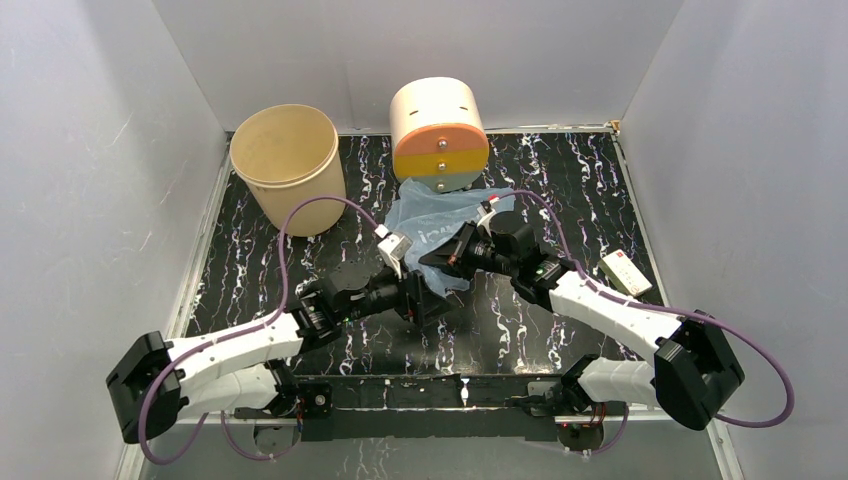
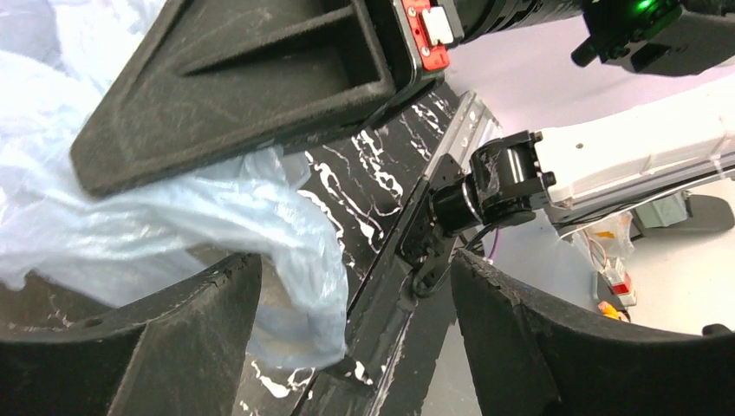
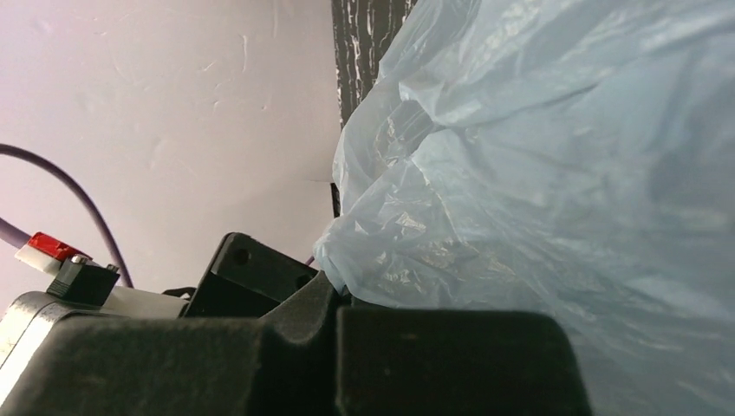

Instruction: Put the trash bags into the trash bin

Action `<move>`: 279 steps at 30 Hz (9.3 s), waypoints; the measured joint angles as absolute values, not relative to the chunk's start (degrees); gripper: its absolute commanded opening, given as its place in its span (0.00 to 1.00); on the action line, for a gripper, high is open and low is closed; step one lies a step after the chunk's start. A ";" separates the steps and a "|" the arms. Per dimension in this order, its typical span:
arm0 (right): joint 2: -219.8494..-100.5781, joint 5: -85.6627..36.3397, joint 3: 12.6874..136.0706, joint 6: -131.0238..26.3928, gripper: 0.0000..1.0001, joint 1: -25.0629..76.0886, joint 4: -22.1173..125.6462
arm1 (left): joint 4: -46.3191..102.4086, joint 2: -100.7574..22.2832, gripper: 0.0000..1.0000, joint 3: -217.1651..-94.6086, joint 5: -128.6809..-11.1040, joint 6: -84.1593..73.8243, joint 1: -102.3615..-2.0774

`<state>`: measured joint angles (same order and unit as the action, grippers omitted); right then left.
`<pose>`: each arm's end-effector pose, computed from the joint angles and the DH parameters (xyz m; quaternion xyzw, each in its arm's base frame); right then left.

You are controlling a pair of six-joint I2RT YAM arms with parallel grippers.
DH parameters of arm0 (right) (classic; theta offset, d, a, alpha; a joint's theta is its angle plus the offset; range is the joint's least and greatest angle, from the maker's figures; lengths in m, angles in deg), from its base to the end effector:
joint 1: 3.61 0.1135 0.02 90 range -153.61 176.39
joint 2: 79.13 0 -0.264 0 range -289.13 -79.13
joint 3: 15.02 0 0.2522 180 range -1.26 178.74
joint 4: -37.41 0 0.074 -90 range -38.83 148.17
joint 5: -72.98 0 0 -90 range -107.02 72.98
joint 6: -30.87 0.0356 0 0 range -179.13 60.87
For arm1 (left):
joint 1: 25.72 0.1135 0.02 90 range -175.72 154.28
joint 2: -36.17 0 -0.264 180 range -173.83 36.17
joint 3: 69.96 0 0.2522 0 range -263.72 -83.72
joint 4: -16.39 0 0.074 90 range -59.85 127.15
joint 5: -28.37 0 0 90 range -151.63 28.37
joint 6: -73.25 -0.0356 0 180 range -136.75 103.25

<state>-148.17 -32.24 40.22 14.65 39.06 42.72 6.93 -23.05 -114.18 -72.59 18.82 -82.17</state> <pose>0.1943 0.1918 0.2644 0.1426 0.7985 0.5455 0.2110 0.1253 -0.2012 0.2645 0.1967 0.7132 -0.5305 0.4138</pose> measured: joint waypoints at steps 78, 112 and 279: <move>-106.01 -41.36 0.83 -35.75 0.69 44.53 34.61 | 23.73 -17.65 0.00 -115.09 -63.78 18.48 -82.17; -138.77 -30.04 -0.11 -54.62 0.73 60.98 4.49 | 22.44 -19.84 0.00 -113.00 -63.54 19.90 -82.17; -125.31 -4.77 67.95 -45.98 0.00 40.44 57.50 | 45.11 -28.49 0.00 -171.70 -36.14 -11.71 -97.64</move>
<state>-125.31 -4.77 67.95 -45.98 40.44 57.50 45.11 -28.49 -171.70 -36.14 -11.71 -97.64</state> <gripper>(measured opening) 0.017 0.006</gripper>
